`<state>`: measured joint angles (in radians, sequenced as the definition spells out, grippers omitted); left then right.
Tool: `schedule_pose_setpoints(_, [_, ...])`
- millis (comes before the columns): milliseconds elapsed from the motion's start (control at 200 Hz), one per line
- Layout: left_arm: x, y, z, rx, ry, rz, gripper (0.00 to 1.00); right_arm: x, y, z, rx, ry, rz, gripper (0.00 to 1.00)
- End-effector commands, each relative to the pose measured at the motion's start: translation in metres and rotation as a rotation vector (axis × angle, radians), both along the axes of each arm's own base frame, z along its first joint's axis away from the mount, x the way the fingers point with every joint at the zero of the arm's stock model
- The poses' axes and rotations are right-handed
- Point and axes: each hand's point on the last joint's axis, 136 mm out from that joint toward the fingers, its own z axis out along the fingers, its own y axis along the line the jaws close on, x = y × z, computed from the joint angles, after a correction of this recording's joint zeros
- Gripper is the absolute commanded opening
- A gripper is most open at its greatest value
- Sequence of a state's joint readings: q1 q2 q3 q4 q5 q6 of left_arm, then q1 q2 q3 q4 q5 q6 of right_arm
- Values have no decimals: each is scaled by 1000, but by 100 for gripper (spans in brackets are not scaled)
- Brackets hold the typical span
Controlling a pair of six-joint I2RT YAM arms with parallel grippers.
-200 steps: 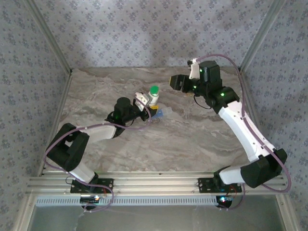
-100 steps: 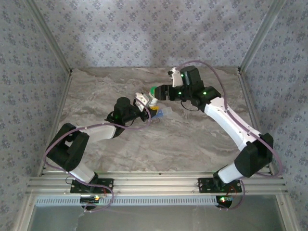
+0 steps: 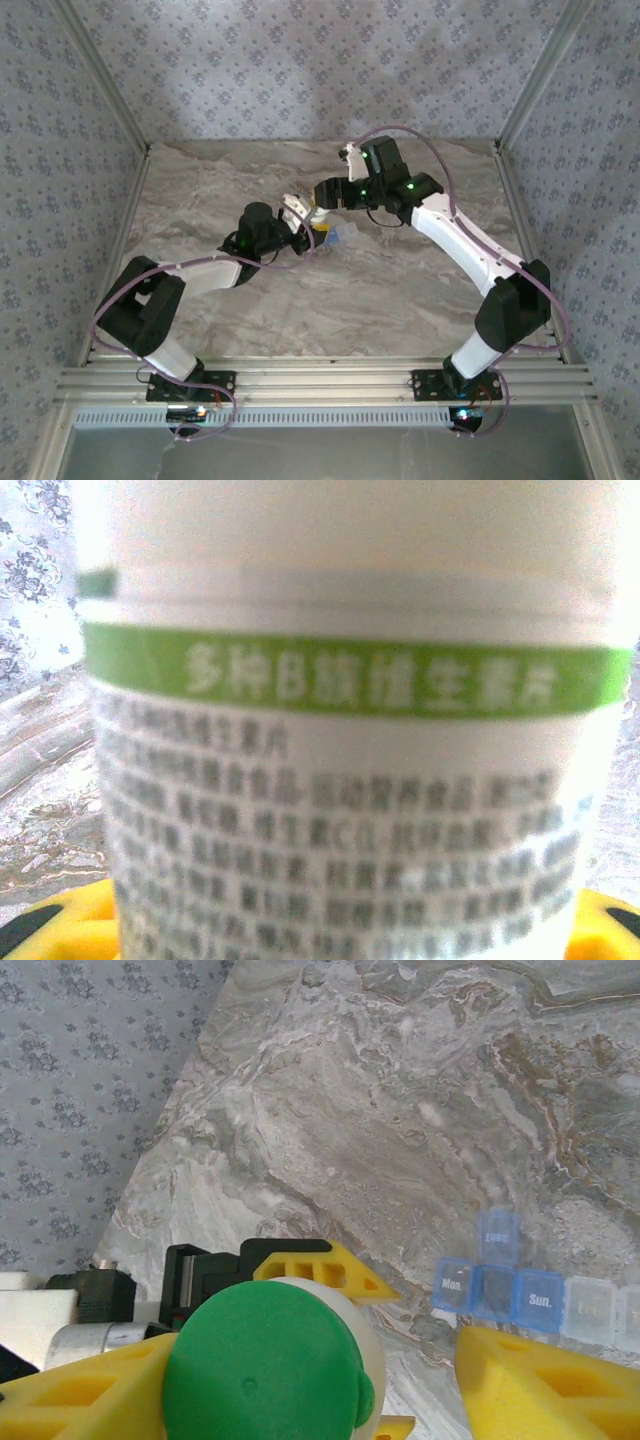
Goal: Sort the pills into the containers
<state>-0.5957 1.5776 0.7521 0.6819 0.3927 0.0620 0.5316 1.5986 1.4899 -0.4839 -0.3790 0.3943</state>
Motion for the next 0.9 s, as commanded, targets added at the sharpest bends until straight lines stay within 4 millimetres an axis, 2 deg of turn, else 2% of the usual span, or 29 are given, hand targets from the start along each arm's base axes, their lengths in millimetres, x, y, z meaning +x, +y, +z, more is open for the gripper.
schedule_pose_setpoints(0, [-2,3,51,-91,-142,3,0,5,-22,-16,-60,25,-63,70])
schedule_pose_setpoints(115, [-2,3,53,-104,-143,8,0,9,-26,-14,-48,20,-72,70])
schedule_pose_setpoints(240, [2,2,47,-98,-122,12,0,8,-19,-2,16,7,-59,70])
schedule_pose_setpoints(400, [6,1,36,-83,-92,27,0,1,-12,31,161,-31,-42,72])
schedule_pose_setpoints(520, [9,2,28,-61,-75,38,0,-6,-20,58,214,-86,-58,72])
schedule_pose_setpoints(605, [10,3,27,-52,-73,42,0,-7,-35,65,209,-117,-107,72])
schedule_pose_setpoints(690, [10,4,26,-49,-73,44,0,-2,-56,58,189,-126,-186,72])
schedule_pose_setpoints(760, [9,3,28,-55,-76,40,0,8,-74,37,159,-94,-273,71])
schedule_pose_setpoints(815, [9,3,30,-61,-79,34,0,13,-81,23,134,-59,-298,71])
schedule_pose_setpoints(895, [7,0,32,-66,-78,18,0,18,-80,8,122,-15,-299,71])
